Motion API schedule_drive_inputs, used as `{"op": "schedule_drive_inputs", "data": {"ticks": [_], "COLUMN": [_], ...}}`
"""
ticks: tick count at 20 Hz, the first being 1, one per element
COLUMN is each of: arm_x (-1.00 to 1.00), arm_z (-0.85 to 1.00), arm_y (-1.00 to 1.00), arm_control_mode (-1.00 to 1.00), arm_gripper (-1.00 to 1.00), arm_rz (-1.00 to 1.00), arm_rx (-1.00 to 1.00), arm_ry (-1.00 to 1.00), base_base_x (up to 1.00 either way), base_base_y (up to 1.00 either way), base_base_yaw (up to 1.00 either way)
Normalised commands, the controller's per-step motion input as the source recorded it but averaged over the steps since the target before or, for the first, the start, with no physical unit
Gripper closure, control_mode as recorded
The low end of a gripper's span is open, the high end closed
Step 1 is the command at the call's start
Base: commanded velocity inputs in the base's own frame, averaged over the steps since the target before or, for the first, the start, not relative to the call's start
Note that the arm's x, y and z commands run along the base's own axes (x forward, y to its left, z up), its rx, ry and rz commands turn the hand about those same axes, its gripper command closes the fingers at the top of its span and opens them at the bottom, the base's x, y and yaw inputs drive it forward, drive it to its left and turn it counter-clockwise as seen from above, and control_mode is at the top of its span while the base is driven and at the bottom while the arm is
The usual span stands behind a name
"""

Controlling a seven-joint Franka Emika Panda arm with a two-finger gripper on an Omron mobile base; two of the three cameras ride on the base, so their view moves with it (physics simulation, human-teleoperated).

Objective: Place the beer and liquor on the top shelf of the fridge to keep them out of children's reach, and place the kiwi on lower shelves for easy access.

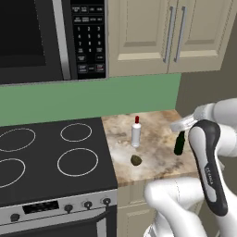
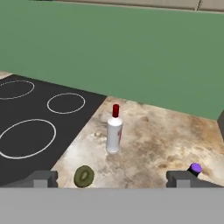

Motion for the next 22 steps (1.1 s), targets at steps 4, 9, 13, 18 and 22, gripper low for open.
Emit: {"op": "schedule_drive_inputs", "data": {"ticks": [4, 9, 13, 18, 22], "arm_x": [-0.18, -0.03, 0.0, 0.0, 0.03], "arm_z": [0.0, -0.01, -0.15, -0.3, -0.33], "arm_y": [-0.37, -0.32, -0.27, -0.12, 0.0], "arm_control_mode": [-1.0, -1.0, -1.0, -1.0, -1.0], "arm_gripper": [-1.0, -1.0, -1.0, -1.0, -1.0], "arm_rz": [0.0, 0.0, 0.0, 0.0, -0.06], "arm_rx": [0.0, -0.01, -0.03, -0.05, -0.05], "arm_ry": [0.0, 0.0, 0.0, 0.01, 0.09], "base_base_x": [0.0, 0.0, 0.0, 0.0, 0.0], "base_base_y": [0.0, 0.0, 0.0, 0.0, 0.0], "base_base_yaw": [0.0, 0.0, 0.0, 0.0, 0.0]}}
